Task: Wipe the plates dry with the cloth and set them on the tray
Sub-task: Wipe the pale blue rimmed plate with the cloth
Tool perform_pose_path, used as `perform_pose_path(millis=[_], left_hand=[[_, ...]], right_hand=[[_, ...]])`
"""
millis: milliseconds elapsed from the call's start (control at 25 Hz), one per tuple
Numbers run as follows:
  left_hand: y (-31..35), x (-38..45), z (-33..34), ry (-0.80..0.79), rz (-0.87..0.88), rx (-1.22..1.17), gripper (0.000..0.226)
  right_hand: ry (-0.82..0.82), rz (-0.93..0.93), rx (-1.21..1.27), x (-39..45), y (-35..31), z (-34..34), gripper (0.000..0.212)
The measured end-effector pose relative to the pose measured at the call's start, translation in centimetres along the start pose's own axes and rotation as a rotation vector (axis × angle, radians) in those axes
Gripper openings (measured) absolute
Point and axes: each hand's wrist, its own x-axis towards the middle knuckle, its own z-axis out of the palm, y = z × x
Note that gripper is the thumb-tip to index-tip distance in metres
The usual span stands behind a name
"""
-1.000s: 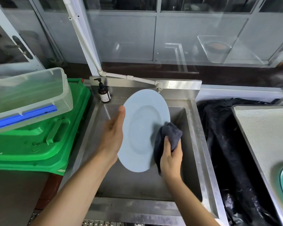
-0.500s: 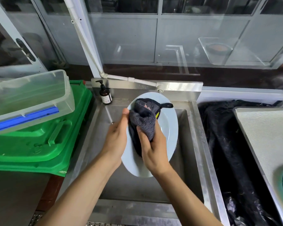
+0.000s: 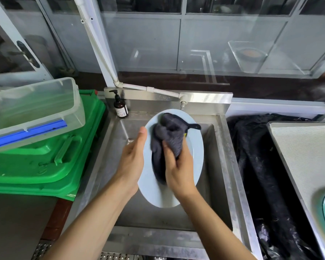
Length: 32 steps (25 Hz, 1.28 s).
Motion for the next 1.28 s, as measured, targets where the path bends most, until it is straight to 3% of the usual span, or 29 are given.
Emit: perform_pose_path(millis=[120, 320, 520, 680, 800, 920, 1040, 1160, 1280], left_hand=[[-0.1, -0.5, 0.2, -0.036, -0.009, 0.005, 0.034], [0.5, -0.1, 0.5, 0.009, -0.012, -0.022, 0.038], [0.2, -0.6, 0.3, -0.022, 0.059, -0.003, 0.034], [0.8, -0.5, 0.4, -0.012, 0.134, 0.043, 0.041], [1.3, -0.6, 0.2, 0.000, 0.184, 0.041, 0.031], [1.4, -0.6, 0.0, 0.042, 0.178, 0.025, 0.029], [1.5, -0.5, -0.4, 0.054, 0.152, 0.008, 0.041], [1.7, -0.7, -0.7, 0.020, 0.158, 0.012, 0.048], [1.6, -1.1, -1.1, 0.000, 0.125, 0.028, 0.045]], right_hand=[[0.181, 0.105, 0.001, 1.3, 0.4, -1.2, 0.035], [-0.040, -0.009, 0.063, -2.6, 0.1, 1.0, 0.040], [0.071, 0.199, 0.079, -0.9, 0.5, -0.3, 0.037], [-0.022, 0.096, 0.169, -4.4, -0.3, 1.2, 0.037], [-0.070, 0.063, 0.118, -7.7, 1.3, 0.7, 0.037], [0.069, 0.205, 0.104, -10.3, 3.4, 0.1, 0.038], [0.276, 0.346, 0.085, -9.3, 4.7, -0.6, 0.038], [0.361, 0.454, 0.110, -5.0, 5.0, -2.2, 0.029], [0.398, 0.418, 0.053, -0.3, 4.0, -3.8, 0.020]])
